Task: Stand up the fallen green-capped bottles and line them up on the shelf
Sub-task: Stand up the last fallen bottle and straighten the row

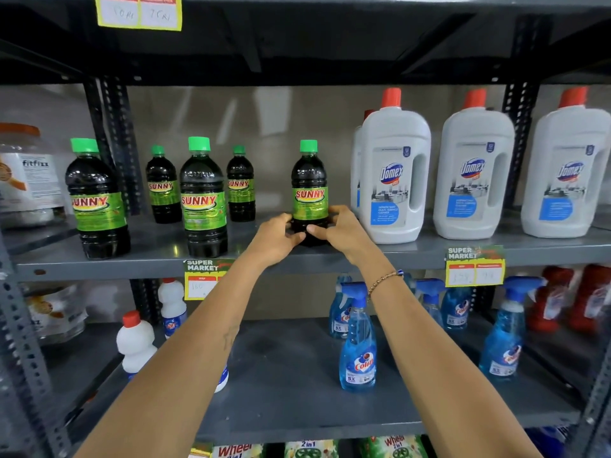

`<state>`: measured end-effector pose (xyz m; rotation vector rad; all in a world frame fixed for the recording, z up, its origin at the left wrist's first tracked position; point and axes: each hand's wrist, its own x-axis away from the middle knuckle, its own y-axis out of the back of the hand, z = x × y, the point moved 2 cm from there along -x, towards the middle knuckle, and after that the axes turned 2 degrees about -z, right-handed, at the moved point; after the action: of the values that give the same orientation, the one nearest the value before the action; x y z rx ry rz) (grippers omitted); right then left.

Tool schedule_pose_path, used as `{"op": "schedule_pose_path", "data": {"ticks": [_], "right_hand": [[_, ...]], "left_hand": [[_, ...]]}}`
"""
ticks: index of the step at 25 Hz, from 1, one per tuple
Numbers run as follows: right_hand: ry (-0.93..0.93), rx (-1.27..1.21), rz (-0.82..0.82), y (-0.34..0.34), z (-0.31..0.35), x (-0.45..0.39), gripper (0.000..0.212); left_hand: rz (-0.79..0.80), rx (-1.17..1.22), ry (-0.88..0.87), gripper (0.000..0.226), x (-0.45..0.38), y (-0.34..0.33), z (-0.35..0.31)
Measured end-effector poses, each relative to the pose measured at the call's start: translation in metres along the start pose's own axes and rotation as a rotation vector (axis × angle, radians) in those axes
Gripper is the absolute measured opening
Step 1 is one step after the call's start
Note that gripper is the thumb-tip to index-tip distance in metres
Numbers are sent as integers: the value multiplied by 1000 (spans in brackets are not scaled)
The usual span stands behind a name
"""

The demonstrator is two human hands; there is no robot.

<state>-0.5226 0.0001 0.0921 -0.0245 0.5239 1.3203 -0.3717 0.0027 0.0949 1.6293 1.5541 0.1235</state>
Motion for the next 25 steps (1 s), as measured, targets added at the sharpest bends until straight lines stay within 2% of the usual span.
{"op": "schedule_pose_path", "data": {"ticks": [14,25], "right_hand": [[32,11,40,12,12,30,60],[23,-4,31,12,17,39,60]], "left_hand": [[-29,160,-6,45,26,12,-1],[-41,141,14,48,28,13,-3]]}}
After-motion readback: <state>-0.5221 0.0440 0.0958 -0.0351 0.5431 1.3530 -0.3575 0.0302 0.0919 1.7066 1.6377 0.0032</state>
